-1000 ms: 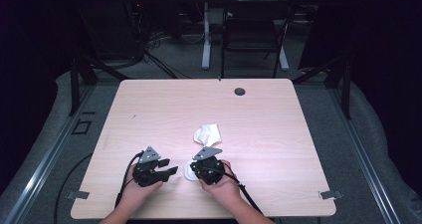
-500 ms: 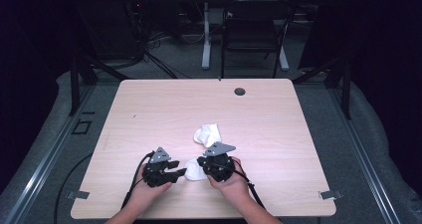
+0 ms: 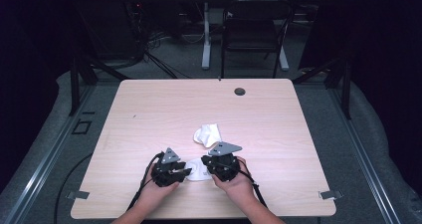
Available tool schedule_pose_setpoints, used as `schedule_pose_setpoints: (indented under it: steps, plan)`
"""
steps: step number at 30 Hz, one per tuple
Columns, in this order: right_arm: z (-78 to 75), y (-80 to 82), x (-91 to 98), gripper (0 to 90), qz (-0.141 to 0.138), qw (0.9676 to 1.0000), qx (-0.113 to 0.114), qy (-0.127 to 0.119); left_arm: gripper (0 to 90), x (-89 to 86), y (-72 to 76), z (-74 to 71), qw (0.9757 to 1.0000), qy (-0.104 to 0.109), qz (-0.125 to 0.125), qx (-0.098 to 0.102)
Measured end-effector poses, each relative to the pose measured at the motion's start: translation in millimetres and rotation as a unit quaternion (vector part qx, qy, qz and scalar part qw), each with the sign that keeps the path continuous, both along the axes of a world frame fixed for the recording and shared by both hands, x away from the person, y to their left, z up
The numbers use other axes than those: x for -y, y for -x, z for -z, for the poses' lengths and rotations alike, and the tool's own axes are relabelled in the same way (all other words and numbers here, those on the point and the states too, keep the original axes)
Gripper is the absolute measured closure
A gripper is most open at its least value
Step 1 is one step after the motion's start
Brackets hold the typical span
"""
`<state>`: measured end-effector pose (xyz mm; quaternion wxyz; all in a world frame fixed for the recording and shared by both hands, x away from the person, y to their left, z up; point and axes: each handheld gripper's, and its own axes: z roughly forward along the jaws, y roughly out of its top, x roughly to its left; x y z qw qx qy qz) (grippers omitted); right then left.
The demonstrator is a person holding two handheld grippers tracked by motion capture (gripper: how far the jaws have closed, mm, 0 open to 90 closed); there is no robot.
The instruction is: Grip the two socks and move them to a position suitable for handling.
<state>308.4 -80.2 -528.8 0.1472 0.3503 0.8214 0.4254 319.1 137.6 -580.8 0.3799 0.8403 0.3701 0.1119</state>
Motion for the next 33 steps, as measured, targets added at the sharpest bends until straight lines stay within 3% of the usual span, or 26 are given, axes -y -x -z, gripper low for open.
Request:
schedule_pose_setpoints:
  steps: [6, 16, 27, 33]
  plan:
    - [-0.3, 1.3, 4.2, 87.5, 0.004, 1.0, 0.002, -0.001, 73.9, 0.3, 2.9, 1.0, 0.9997, -0.013, 0.006, 0.022]
    - [0.6, 4.7, 19.7, 87.4, 0.014, 0.9999, 0.004, -0.001, 87.3, -8.0, 0.8, -0.2, 1.0, 0.005, -0.005, 0.0]
    - [4.0, 5.9, 38.5, 87.5, 0.027, 0.9996, -0.001, 0.011, 88.2, -18.1, 3.1, -13.5, 0.9999, 0.012, -0.009, -0.007]
    - [12.5, 8.5, 48.2, 87.6, 0.029, 0.9991, -0.02, 0.025, 88.2, -25.5, 9.5, -18.2, 0.9999, 0.006, -0.006, -0.009]
